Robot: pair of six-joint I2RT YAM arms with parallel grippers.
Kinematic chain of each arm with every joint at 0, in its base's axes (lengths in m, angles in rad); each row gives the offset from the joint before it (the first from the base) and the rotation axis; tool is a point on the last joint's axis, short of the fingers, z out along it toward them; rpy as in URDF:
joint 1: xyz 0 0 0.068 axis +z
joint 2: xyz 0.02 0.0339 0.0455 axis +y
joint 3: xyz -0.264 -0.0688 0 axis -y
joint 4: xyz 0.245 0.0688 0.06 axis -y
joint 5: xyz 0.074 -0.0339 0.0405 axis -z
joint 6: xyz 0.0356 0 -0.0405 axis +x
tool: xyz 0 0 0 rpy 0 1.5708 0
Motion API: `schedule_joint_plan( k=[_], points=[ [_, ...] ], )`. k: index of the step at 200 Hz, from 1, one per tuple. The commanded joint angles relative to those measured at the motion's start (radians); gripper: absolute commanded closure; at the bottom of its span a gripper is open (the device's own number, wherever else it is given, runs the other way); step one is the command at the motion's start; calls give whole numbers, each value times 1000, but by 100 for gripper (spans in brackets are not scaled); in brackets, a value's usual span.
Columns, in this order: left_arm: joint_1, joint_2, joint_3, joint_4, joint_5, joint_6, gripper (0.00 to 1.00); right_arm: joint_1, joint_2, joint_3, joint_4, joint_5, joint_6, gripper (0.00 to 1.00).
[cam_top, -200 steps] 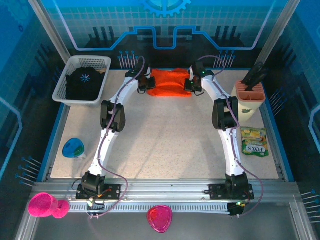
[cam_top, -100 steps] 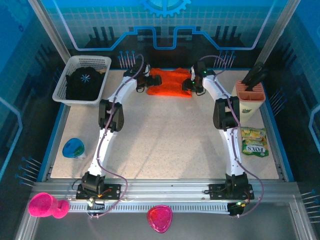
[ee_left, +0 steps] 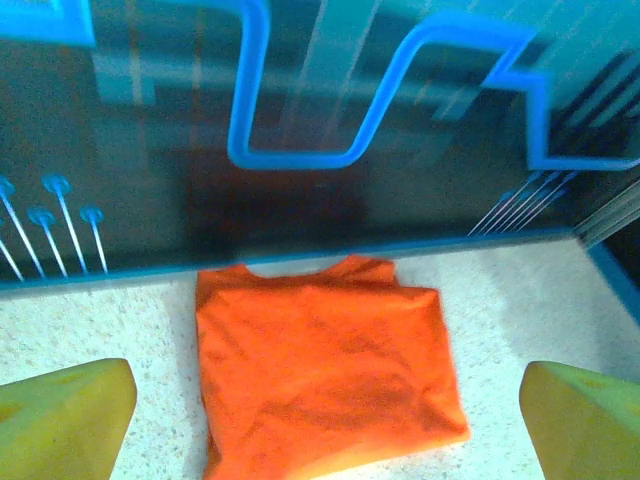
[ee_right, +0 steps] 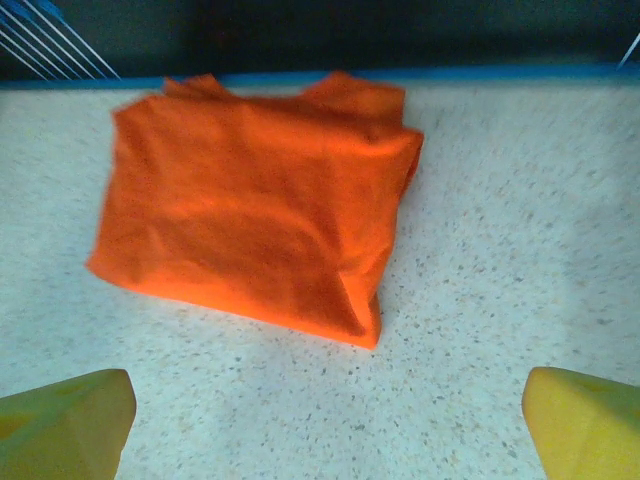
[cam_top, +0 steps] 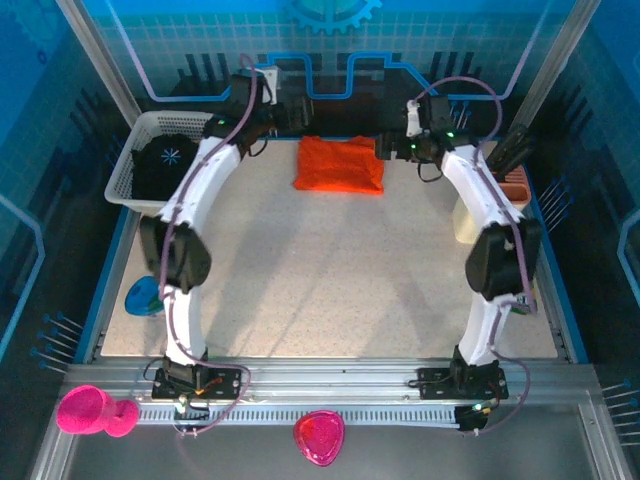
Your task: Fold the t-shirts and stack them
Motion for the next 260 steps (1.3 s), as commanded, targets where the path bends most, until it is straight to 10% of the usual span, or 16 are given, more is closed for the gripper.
schedule_joint_plan(
  k=[1,78,137,193,238,260],
  points=[
    [-8,-232,-260,226,-49,46,1,-1,-180,-193,110,30,-48,0],
    [5,-920,-1313,697,-375,50,1,-26,-778,-1053,682,271,-185,0],
    [13,-865,-1865,1181,-620,158,1,-51,-668,-1389,1009,336,-145,0],
    [49,-642,-1803,1362,-498,246,1,-50,-507,-1361,1173,372,-197,0],
    [198,-466,-1741,1394,-326,156,1,-90,-298,-1527,1776,253,-233,0],
    [240,-438,-1750,1452,-273,122,1,-115,-328,-1468,1602,169,-219,0]
  ],
)
